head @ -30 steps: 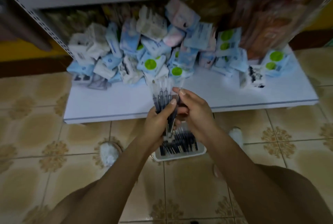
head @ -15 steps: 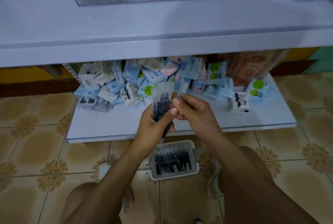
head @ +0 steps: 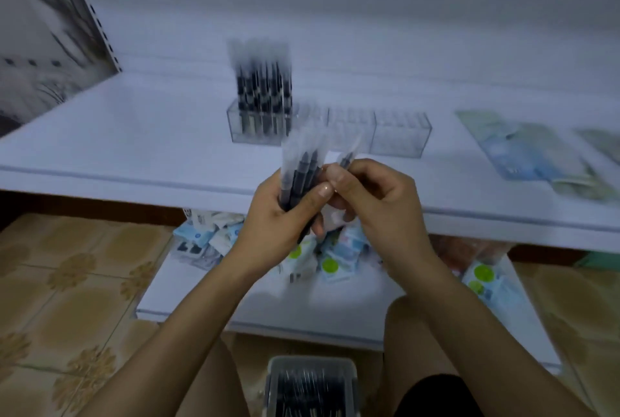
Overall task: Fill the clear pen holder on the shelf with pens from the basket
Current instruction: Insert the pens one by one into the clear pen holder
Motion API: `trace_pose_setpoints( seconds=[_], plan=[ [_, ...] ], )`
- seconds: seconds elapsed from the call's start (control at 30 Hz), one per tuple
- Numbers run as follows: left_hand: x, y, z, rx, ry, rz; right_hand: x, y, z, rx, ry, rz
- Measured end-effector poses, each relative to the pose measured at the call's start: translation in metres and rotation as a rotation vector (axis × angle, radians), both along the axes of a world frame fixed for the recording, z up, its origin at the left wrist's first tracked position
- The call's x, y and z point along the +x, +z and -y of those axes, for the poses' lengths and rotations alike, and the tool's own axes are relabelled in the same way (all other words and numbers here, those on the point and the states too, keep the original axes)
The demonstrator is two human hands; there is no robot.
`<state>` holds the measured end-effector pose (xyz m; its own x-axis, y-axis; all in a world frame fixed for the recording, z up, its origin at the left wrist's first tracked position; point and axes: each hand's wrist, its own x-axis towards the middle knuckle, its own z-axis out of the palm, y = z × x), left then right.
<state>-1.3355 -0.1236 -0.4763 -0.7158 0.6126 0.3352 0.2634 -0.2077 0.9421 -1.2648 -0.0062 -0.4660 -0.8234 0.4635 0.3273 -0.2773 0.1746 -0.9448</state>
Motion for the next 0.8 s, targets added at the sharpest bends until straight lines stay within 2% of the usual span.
trace_pose_setpoints(
  seconds=[0.17,0.33,0.53,0.8],
  plan=[
    [-0.036,0.024,-0.013,0.021,0.063,-0.008,-0.037,0.037,-0.02,0.052,-0.142,-0.03],
    [-0.065,0.029,-0.019,-0.003,0.135,-0.024,-0.067,0.052,-0.028,0.103,-0.027,0.116],
    [-0.09,0.029,-0.021,-0.047,0.19,-0.067,-0.087,0.056,-0.029,-0.01,-0.043,0.076],
    [-0.103,0.023,-0.025,-0.06,0.207,-0.032,-0.105,0.068,-0.038,-0.043,-0.127,0.015]
  ],
)
